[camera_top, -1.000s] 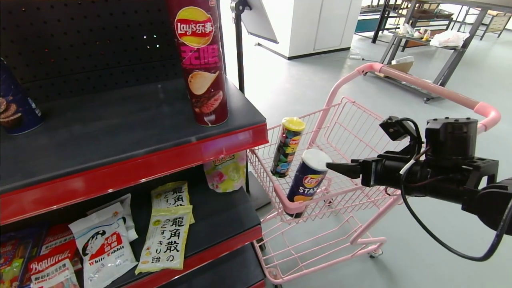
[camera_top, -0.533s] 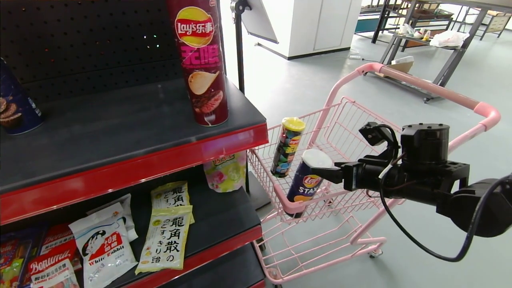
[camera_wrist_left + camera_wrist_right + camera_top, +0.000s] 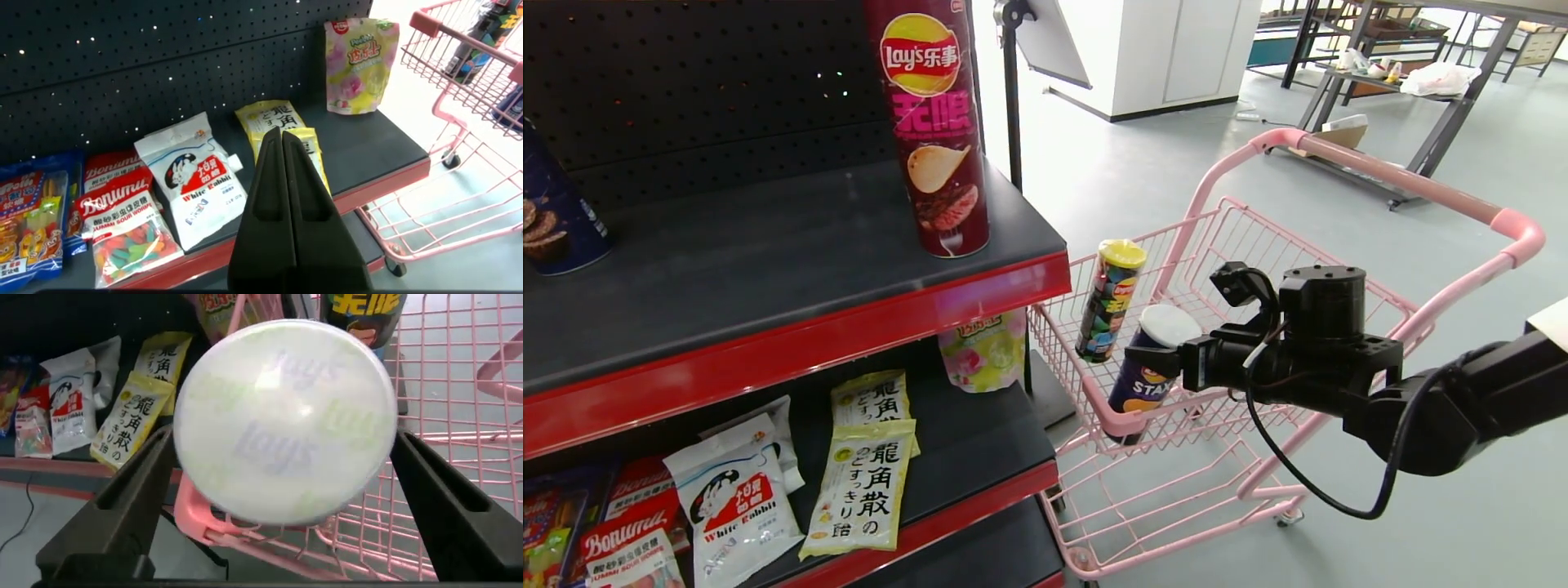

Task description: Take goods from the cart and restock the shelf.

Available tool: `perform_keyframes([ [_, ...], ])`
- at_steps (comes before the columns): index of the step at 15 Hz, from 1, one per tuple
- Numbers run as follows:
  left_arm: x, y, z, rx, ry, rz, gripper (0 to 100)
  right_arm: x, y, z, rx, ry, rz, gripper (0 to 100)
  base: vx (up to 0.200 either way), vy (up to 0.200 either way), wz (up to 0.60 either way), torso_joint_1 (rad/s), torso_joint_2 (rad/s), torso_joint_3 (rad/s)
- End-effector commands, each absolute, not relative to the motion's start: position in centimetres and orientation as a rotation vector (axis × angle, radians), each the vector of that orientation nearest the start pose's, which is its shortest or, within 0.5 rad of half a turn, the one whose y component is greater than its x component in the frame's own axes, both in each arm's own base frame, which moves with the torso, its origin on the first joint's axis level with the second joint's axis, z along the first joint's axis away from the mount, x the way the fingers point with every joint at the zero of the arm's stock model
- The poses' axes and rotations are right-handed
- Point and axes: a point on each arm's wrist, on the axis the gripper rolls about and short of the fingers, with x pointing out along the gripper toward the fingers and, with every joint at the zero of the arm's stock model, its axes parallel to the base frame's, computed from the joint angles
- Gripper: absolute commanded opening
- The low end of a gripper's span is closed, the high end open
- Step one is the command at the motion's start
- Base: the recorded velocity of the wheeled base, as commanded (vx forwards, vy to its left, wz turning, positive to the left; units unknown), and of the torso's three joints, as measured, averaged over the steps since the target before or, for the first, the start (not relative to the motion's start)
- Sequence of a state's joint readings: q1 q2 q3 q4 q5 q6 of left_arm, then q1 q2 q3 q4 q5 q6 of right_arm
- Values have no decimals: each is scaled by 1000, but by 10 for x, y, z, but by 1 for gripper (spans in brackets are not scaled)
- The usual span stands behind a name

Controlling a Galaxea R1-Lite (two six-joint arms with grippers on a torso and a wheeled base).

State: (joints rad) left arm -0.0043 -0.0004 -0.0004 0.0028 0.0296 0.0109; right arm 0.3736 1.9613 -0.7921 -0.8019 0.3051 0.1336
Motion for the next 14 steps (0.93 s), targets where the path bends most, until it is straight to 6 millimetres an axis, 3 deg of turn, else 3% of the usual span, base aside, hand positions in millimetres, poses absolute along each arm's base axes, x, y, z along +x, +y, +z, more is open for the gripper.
perform_keyframes([
  [1, -23, 1, 75, 11, 3, 25, 0, 330, 137, 94, 112, 450, 641, 100, 0, 0, 0, 0, 0, 0],
  [5, -23, 1, 75, 11, 3, 25, 0, 343, 141, 86, 113, 451, 612, 100, 0, 0, 0, 0, 0, 0],
  [6, -23, 1, 76, 11, 2, 26, 0, 345, 142, 89, 117, 435, 615, 0, 0, 0, 0, 0, 0, 0],
  [12, -23, 1, 75, 11, 3, 25, 0, 344, 147, 92, 131, 429, 628, 0, 0, 0, 0, 0, 0, 0],
  [13, -23, 1, 75, 11, 3, 26, 0, 340, 146, 98, 129, 417, 628, 0, 0, 0, 0, 0, 0, 0],
  [14, -23, 1, 76, 11, 2, 25, 0, 332, 141, 118, 129, 375, 627, 0, 0, 0, 0, 0, 0, 0],
])
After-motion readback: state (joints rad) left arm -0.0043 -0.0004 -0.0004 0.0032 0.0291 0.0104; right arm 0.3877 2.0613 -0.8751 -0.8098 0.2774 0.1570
